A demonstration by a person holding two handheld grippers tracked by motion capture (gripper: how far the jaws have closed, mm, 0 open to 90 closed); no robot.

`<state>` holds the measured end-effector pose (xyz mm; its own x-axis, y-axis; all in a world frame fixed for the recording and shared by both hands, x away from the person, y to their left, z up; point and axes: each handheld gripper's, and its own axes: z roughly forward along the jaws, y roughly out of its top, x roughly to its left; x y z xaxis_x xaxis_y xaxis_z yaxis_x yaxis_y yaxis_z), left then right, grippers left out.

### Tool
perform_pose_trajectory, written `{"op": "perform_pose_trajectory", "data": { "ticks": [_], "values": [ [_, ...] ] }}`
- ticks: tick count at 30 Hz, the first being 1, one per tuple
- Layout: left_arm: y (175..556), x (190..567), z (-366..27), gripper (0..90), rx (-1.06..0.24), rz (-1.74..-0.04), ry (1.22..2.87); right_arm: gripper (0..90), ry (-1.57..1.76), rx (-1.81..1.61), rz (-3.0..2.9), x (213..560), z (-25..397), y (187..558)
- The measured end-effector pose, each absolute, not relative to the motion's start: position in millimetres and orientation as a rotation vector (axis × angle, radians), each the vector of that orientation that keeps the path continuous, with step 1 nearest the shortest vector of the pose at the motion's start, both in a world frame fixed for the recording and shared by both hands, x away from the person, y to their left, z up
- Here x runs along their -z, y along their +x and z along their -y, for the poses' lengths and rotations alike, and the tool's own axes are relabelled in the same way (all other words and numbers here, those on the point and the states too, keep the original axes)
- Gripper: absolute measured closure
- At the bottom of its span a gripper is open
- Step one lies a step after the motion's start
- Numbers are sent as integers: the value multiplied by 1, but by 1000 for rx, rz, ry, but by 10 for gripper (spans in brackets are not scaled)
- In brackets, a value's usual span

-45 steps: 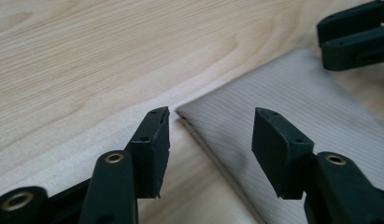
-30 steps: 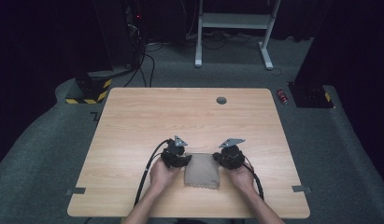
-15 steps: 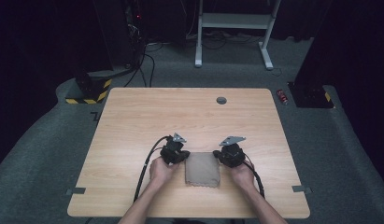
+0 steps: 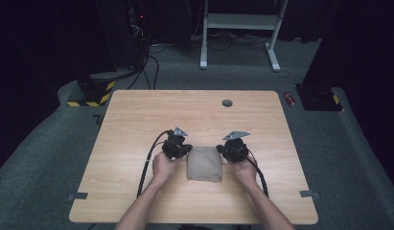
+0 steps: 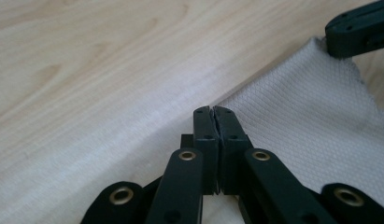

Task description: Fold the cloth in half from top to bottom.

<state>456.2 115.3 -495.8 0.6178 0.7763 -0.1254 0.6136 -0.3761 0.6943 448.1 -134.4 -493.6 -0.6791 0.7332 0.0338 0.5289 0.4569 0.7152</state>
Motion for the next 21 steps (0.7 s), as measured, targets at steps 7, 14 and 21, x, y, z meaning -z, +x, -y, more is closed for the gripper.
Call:
{"op": "perform_pose_trajectory", "data": {
  "ticks": [7,14,21],
  "values": [
    [472,501,-122,884,-297,-1144,2093,890,1098,-1014,-2407,496,121,468],
    [480,506,-123,884,-317,-1172,2071,889,1119,-994,-2395,500,116,479],
    [482,512,-122,861,-322,-1184,2090,874,1155,-963,-2399,508,112,482]
  ]
}}
